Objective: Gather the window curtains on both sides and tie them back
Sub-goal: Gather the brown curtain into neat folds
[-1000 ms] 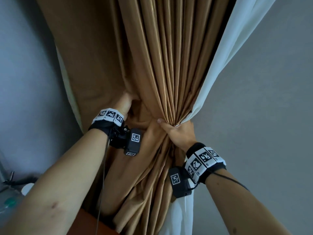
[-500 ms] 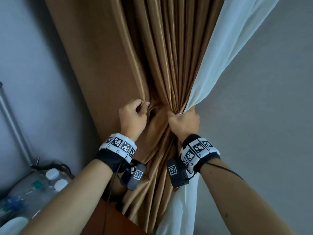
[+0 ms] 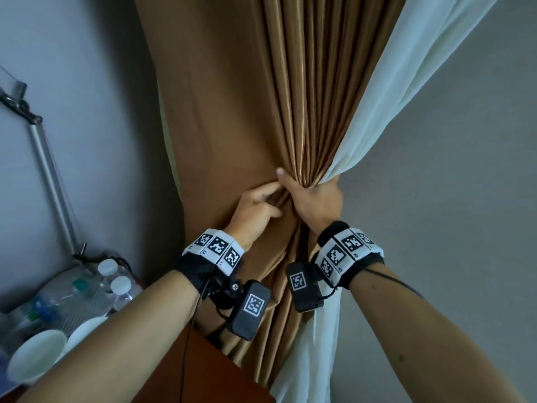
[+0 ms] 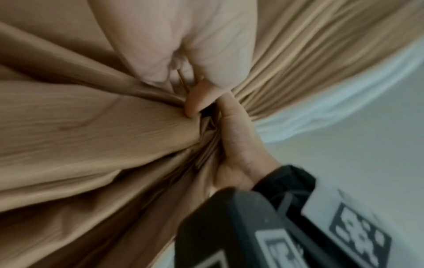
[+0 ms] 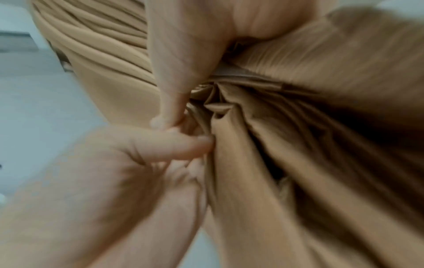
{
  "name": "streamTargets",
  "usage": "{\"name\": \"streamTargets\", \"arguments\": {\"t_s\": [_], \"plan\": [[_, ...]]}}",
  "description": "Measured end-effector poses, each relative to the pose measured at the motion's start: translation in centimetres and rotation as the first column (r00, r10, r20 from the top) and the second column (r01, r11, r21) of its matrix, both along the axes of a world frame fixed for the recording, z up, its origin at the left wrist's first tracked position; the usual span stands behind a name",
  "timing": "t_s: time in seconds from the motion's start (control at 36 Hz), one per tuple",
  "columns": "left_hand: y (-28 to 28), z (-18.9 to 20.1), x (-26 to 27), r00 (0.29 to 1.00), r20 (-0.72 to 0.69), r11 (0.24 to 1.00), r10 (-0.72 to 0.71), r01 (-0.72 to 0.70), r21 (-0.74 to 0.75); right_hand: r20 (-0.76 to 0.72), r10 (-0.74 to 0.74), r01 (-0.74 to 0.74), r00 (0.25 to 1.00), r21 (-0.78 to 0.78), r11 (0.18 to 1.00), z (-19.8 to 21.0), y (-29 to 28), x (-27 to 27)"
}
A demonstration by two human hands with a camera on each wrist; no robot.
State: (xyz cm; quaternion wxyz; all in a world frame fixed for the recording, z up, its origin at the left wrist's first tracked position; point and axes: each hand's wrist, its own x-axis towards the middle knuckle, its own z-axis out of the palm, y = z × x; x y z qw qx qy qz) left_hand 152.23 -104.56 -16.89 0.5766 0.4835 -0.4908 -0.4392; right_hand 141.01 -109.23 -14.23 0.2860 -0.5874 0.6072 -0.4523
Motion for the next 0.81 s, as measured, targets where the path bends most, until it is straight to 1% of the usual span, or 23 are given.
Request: {"name": "streamTargets", "arguments": {"t_s": [0.06,0.11,0.17,0.22,0.25,0.31,0.36,0.39,0.44,0.53,0.56,0.58,0.61,0.69,0.78,0.81], "plan": [[-0.4,0.5,0.7,1.0,0.018,0.999,-0.018,0.018,0.039,-0.036,-0.064,0.063,0.997,-0.022,0.998,-0.2,-0.1,0.3],[-1.0,1.3,1.7,0.999,0.039,0.997,-0.031,0.028,0.079,-0.059,-0.091,0.089,0.994,-0.037,0.995,-0.3,-0.4,0.5],[-1.8,2.1,2.9,1.0,-0.001,0.994,-0.026,0.026,0.11,-0.084,-0.093,0.089,0.992,-0.051,0.995,-0.3,-0.4,0.5],[-2.7,2.8,4.5,0.996,-0.055,0.99,0.069,-0.062,0.128,-0.081,-0.091,0.086,0.993,-0.064,0.994,-0.3,-0.5,0.3],[-3.1,3.1,5.4,0.985,-0.067,0.981,0.157,-0.148,0.124,-0.075,-0.093,0.089,0.993,-0.063,0.994,-0.3,-0.5,0.2],[-3.9,3.6,7.4,0.924,-0.027,0.92,0.382,-0.378,0.102,-0.064,-0.091,0.086,0.994,-0.072,0.994,-0.3,-0.5,-0.1],[-4.5,3.8,9.9,0.854,0.043,0.846,0.518,-0.519,0.124,-0.05,-0.075,0.07,0.996,-0.095,0.993,-0.2,-0.4,-0.3],[-4.8,4.0,11.1,0.836,0.051,0.821,0.547,-0.547,0.162,-0.049,-0.067,0.061,0.997,-0.108,0.992,-0.1,-0.4,-0.5],[-5.1,4.3,13.2,0.809,0.016,0.789,0.587,-0.577,0.211,-0.051,-0.054,0.047,0.997,-0.134,0.99,0.0,-0.3,-0.7],[-5.9,4.2,15.0,0.787,-0.025,0.775,0.617,-0.601,0.196,-0.047,-0.056,0.049,0.997,-0.135,0.99,0.0,-0.5,-0.7],[-6.6,3.8,15.6,0.781,-0.018,0.769,0.624,-0.61,0.191,-0.04,-0.057,0.051,0.998,-0.136,0.989,-0.1,-0.5,-0.6],[-6.5,3.8,15.5,0.792,-0.007,0.78,0.61,-0.599,0.182,-0.032,-0.059,0.054,0.998,-0.141,0.989,-0.1,-0.6,-0.6],[-6.6,3.8,15.4,0.808,-0.035,0.796,0.588,-0.57,0.207,-0.029,-0.06,0.055,0.998,-0.15,0.987,-0.2,-0.6,-0.6],[-6.9,3.5,14.6,0.895,-0.109,0.869,0.433,-0.382,0.315,-0.029,-0.06,0.055,0.998,-0.157,0.986,-0.2,-0.8,-0.6],[-6.7,3.1,13.6,0.96,-0.049,0.902,0.274,-0.239,0.358,-0.025,-0.063,0.058,0.998,-0.158,0.986,-0.4,-1.1,-0.6],[-6.9,2.6,13.2,0.973,-0.042,0.921,0.229,-0.202,0.334,-0.031,-0.067,0.062,0.997,-0.156,0.986,-0.5,-1.3,-0.5]]}}
